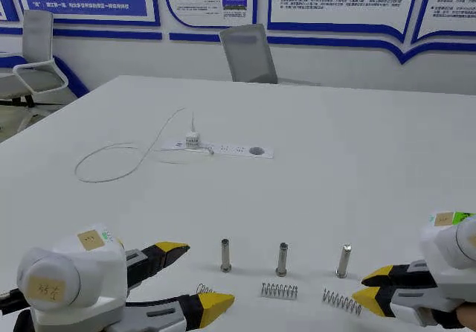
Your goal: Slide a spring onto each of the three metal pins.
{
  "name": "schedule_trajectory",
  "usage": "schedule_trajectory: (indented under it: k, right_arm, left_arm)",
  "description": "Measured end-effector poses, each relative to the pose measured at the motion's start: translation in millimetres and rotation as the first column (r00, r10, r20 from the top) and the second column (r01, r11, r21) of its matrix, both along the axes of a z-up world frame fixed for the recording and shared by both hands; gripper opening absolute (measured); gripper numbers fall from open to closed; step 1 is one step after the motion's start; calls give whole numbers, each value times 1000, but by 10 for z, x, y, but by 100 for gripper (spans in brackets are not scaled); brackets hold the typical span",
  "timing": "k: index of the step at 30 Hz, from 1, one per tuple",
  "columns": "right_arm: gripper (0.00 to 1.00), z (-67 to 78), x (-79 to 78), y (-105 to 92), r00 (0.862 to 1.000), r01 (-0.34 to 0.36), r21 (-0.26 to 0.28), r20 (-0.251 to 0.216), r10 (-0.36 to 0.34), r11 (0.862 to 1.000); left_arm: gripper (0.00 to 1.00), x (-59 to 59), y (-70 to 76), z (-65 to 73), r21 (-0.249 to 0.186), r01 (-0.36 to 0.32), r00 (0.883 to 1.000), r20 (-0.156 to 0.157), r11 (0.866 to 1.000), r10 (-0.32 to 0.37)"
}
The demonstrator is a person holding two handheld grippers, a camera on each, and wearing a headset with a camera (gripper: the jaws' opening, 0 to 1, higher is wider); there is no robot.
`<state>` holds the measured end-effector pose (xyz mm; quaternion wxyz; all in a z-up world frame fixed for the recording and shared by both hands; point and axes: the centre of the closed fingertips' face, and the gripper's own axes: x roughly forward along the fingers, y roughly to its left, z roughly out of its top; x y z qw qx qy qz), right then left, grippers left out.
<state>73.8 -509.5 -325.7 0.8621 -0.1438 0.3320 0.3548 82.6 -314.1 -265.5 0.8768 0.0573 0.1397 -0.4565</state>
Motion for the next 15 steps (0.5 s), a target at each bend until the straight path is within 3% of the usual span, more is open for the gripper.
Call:
schedule_trajectory:
  k: [8, 15]
  right_arm:
    - [17, -140, -71, 19, 997, -76, -13, -7, 76, 997]
    - [17, -221, -72, 1, 996, -85, -30, -14, 85, 996]
  left_arm:
    - [61, -11, -12, -28, 14, 6, 1000, -8, 1000, -6]
    - [61, -19, -16, -42, 21, 9, 1000, -13, 1000, -9]
